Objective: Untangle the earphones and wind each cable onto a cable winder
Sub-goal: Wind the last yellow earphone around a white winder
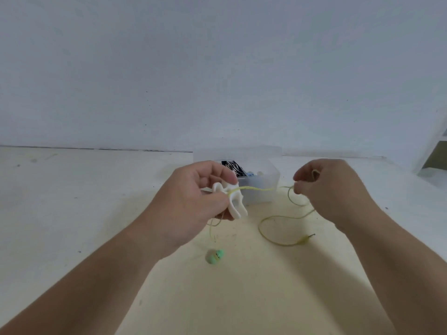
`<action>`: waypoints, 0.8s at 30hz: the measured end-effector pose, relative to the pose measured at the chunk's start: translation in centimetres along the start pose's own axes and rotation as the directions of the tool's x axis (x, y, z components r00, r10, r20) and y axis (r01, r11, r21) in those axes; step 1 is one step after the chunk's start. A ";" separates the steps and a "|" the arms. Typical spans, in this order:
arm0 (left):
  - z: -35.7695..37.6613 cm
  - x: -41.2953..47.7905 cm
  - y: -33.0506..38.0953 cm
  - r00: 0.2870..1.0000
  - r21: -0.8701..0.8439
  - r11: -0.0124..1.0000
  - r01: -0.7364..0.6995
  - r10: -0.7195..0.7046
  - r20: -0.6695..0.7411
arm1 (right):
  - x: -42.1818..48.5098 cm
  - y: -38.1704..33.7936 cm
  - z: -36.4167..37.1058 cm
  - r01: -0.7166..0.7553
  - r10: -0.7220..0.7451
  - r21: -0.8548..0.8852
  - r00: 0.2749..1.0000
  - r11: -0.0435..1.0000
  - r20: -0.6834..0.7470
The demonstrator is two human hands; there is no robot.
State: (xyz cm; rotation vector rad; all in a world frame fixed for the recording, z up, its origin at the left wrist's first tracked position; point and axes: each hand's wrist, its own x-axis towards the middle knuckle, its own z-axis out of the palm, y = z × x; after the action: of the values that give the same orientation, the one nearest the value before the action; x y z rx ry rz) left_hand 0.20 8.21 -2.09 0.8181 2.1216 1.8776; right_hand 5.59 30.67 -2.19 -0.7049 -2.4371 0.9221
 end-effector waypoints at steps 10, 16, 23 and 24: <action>0.2 -0.2 0.0 0.999 0.092 0.995 -0.038 0.035 0.038 | -3.2 -3.1 -0.3 0.463 -0.467 0.172 0.884 0.870 -0.015; 0.2 0.0 -0.1 0.997 0.095 0.993 -0.074 0.071 0.043 | -3.5 -2.9 0.5 0.108 -0.372 0.457 0.754 0.883 0.541; -0.3 0.1 -0.7 0.986 0.146 0.987 -0.068 0.045 0.160 | -2.4 -3.2 -0.8 -0.183 -0.303 0.860 0.884 0.475 0.356; -0.2 0.1 -0.7 0.983 0.126 0.990 -0.066 0.043 0.176 | -2.3 -3.3 -1.0 -0.192 -0.281 0.891 0.903 0.410 0.324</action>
State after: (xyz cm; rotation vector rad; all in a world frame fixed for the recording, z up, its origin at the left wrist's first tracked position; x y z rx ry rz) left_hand -0.18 8.01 -2.73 1.0371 2.1521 1.6377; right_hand 6.91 27.65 0.35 0.0270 -1.7071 2.3136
